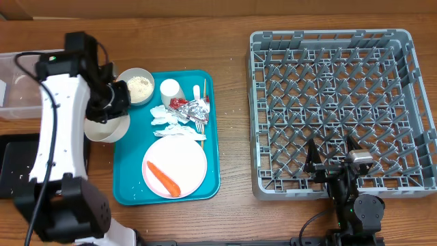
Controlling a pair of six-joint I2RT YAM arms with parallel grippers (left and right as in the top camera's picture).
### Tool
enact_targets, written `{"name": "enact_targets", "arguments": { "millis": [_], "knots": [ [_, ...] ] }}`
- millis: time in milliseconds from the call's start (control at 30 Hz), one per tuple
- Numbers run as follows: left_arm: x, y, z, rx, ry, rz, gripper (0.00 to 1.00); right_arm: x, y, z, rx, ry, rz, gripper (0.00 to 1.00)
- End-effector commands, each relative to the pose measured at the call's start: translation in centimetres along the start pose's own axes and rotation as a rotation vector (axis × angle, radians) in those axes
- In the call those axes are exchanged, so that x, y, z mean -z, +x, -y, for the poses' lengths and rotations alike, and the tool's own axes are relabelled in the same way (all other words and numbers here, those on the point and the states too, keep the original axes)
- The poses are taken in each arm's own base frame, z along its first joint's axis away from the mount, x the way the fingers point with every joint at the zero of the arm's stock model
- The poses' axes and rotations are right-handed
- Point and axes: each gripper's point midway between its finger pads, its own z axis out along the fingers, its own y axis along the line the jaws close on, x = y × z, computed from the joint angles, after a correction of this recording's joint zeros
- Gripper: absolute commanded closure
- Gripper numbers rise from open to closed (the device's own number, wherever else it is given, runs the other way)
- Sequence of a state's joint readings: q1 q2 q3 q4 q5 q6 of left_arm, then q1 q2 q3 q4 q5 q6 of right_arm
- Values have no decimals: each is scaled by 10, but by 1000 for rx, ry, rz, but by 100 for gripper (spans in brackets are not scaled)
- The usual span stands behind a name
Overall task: Sort waste into correct bins and load items into the dishwasher rack
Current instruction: 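Return the emptied bowl to the teal tray and release it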
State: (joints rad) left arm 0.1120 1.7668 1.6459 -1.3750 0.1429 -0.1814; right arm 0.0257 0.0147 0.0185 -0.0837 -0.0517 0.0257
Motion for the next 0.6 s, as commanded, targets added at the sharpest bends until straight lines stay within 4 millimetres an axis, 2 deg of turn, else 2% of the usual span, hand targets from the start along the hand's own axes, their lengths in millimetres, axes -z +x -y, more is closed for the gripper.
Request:
{"name": "enact_targets", "arguments": {
  "millis": [0,233,367,567],
  "knots": [
    [-21,2,3,5,-46,-55,96,0,1,3,0,12,5,0],
    [-50,-4,25,-33,-54,-80,96,0,1,3,0,12,6,0],
    [-57,-6,24,-28,-60,-92,90,0,1,3,0,12,5,0],
    [-61,-4,23,-26,-65,-111,91,0,1,3,1,12,5,0]
  ]
}}
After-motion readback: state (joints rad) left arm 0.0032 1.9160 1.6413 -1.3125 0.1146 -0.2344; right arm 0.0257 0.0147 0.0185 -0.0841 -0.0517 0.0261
